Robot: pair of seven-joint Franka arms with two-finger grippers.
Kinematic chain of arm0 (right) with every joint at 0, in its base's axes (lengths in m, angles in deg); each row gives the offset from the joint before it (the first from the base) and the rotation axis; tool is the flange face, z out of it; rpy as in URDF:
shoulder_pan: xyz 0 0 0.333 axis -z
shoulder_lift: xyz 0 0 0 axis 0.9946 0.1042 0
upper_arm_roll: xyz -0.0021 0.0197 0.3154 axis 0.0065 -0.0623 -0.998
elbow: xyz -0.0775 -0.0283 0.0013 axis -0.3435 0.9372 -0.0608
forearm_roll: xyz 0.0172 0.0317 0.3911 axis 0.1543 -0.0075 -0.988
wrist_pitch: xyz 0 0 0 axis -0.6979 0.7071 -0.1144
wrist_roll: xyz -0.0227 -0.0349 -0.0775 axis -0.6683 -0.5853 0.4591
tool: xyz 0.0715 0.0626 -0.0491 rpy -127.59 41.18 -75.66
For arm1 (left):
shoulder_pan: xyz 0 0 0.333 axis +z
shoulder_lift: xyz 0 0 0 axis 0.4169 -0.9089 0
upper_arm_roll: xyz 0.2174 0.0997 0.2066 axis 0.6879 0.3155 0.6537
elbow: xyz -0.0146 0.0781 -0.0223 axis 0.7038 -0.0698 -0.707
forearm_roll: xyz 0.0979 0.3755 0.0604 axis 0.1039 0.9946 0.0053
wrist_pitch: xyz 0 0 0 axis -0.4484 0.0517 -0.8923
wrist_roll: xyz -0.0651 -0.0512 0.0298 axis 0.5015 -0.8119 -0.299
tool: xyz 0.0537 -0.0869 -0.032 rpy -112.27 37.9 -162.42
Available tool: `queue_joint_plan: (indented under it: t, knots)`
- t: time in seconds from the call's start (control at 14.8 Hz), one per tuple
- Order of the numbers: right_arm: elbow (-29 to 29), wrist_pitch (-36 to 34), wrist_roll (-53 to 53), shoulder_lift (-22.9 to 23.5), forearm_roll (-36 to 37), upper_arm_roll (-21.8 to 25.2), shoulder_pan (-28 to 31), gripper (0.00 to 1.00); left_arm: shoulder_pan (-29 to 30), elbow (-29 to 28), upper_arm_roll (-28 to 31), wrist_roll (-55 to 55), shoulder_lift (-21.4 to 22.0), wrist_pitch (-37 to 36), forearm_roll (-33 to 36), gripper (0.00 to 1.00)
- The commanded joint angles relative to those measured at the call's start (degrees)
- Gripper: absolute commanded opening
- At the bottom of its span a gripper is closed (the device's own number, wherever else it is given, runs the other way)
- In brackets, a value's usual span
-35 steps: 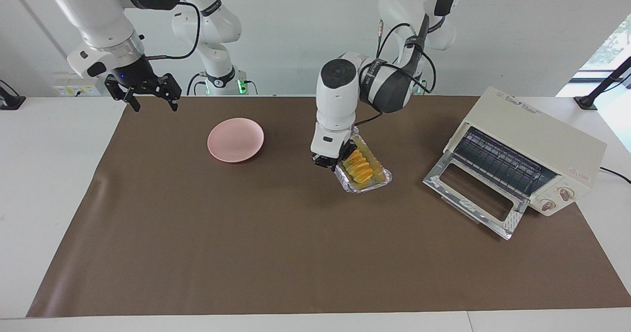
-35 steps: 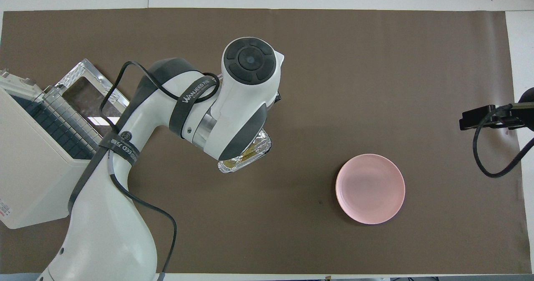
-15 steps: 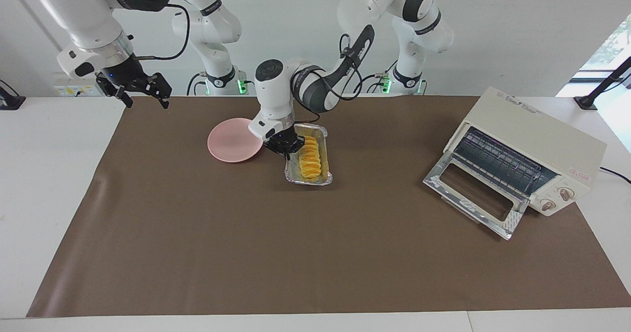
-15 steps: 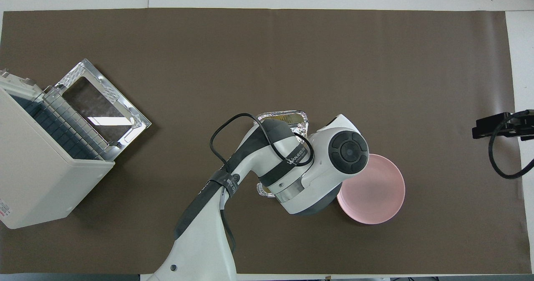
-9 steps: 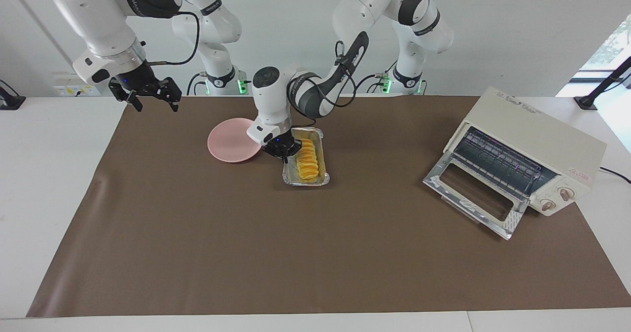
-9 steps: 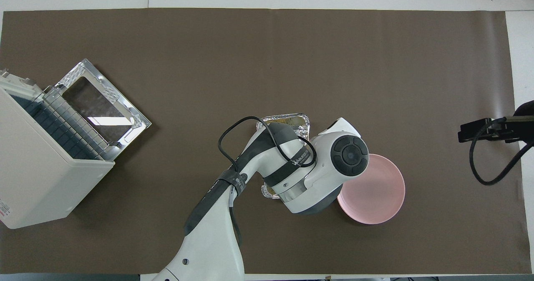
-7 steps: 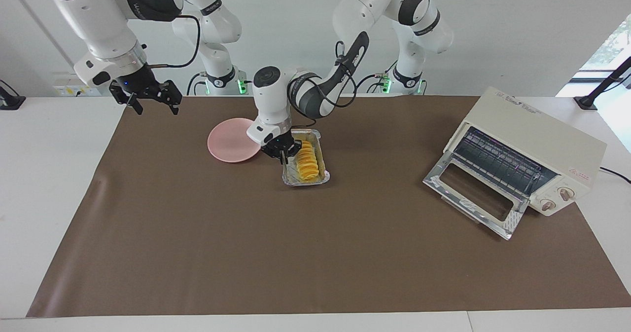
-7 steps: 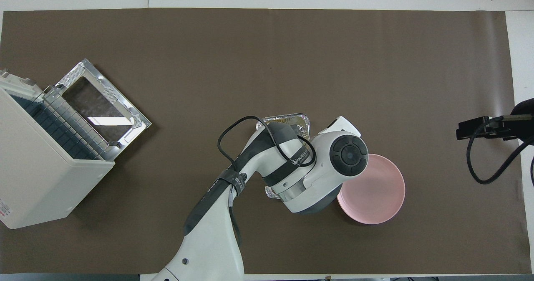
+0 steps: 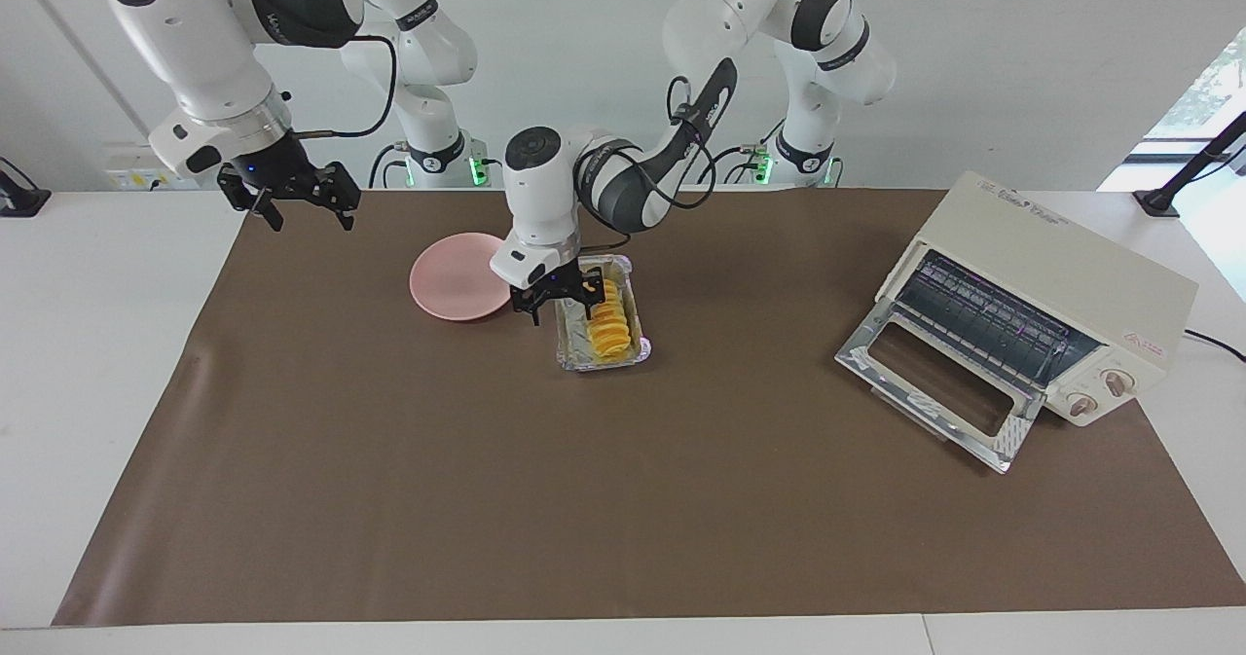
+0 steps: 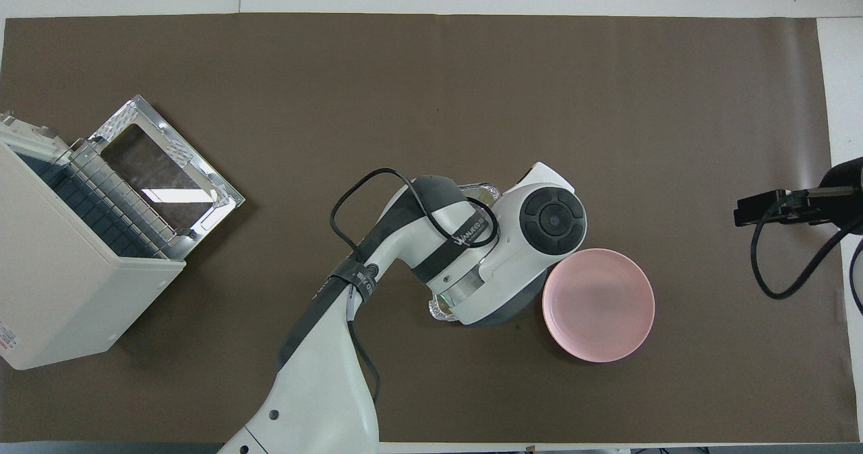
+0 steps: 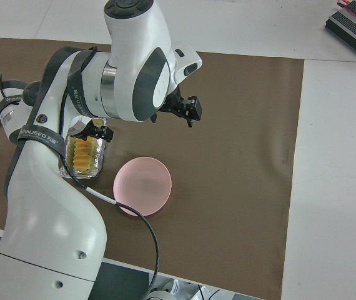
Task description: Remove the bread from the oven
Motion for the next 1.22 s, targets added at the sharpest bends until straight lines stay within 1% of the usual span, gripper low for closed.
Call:
queue_joint_plan:
  t: [0.0,0.07,0.2,0.34,0.54,0.68,0.74,0.88,0.95,1.15]
  knots:
    - [-1.57,3.14,3.21,-0.67,-0.25,-0.02,-0.61,1.0,5.97,1.46,-0.32,1.58,3.43,-3.32,-1.0,1.0]
    - [-1.65,3.41,5.66,-0.32,-0.26,-0.02,-0.61,1.0,7.64,0.67,-0.32,4.37,5.8,-3.75,-1.26,1.0]
    - [-3.4,4.55,7.0,-0.06,-0.34,-0.02,-1.83,1.0,13.6,-2.31,-0.32,12.97,11.86,-7.86,-1.44,1.0]
    - [-3.77,6.83,5.95,1.87,-0.26,-0.02,-6.13,1.0,18.89,-2.5,-0.32,20.1,14.08,-11.73,-1.44,1.0]
    - [-2.36,9.63,2.18,6.52,-0.43,-0.11,-12.63,1.0,26.27,-2.5,-0.32,30.99,16.8,-16.13,-1.44,1.0]
    - [-2.27,14.28,-1.85,10.04,-1.83,-0.11,-18.07,1.0,31.1,-2.59,-0.32,42.22,19.34,-21.04,-1.44,1.0]
    - [-2.27,16.22,-5.62,11.62,-2.36,-0.02,-20.45,1.0,33.39,-2.59,-0.32,46.02,20.58,-22.98,-1.44,1.0]
    - [-1.66,20.09,-11.78,15.05,-2.45,-0.02,-24.41,1.0,36.82,-3.29,-0.23,50.44,23.3,-25.37,-1.44,1.0]
    - [-1.39,21.76,-14.42,16.63,-2.45,-0.02,-26.26,1.0,38.23,-3.64,-0.23,50.72,24.79,-26.16,-1.44,1.0]
    - [-1.48,24.5,-21.62,19.62,-2.36,-0.02,-29.52,1.0,39.12,-5.13,-0.32,50.28,27.44,-26.96,-1.44,1.0]
